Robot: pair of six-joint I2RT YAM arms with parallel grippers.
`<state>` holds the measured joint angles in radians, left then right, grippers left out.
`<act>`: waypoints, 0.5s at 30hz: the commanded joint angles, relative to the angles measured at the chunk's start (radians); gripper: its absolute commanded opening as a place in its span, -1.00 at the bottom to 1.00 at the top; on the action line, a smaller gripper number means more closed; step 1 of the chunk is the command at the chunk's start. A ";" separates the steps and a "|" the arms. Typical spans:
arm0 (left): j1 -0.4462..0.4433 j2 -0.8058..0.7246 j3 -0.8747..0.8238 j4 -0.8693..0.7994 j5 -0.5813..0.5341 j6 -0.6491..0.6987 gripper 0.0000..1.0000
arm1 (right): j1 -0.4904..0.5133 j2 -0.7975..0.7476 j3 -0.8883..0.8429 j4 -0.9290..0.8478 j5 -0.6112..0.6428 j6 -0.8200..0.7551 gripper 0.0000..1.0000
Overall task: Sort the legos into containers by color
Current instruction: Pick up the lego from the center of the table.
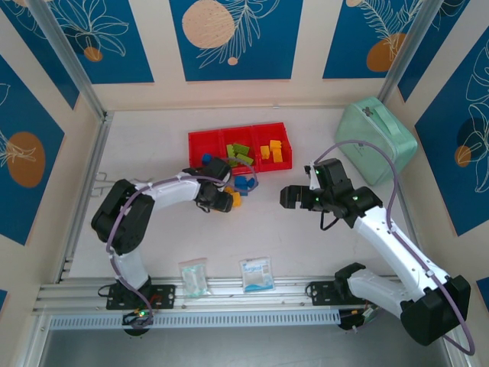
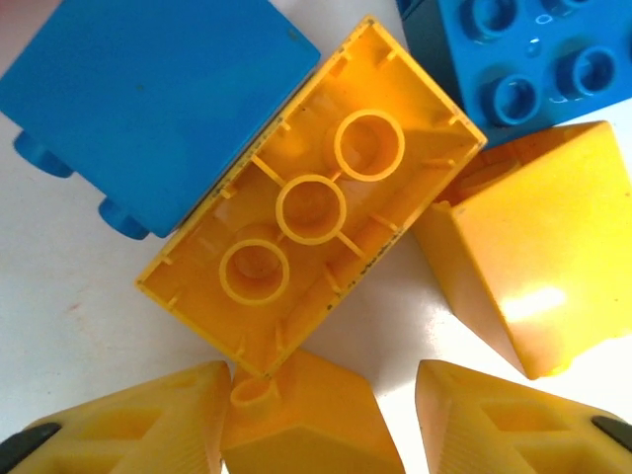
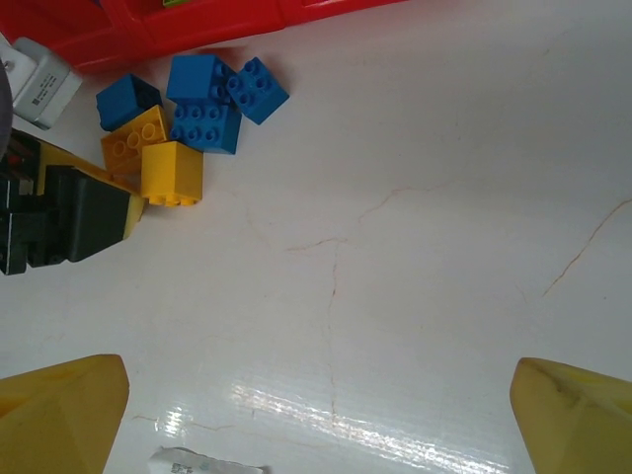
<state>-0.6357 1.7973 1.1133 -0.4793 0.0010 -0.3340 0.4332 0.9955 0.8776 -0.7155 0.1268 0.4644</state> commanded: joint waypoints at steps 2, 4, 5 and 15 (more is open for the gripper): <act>0.016 0.008 -0.026 -0.002 0.016 -0.013 -0.19 | 0.006 -0.052 0.006 -0.035 0.007 0.018 0.99; 0.018 -0.004 -0.043 0.005 0.013 -0.023 -0.24 | 0.006 -0.065 -0.001 -0.037 0.020 0.014 0.99; 0.018 -0.014 -0.053 0.004 0.010 -0.028 -0.27 | 0.006 -0.067 -0.002 -0.041 0.026 0.010 0.99; 0.019 -0.149 -0.134 0.010 -0.082 -0.077 -0.34 | 0.004 -0.073 0.014 -0.036 0.008 0.024 0.99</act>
<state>-0.6270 1.7004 0.9943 -0.4397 -0.0303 -0.3874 0.4328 0.9367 0.8772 -0.7456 0.1429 0.4736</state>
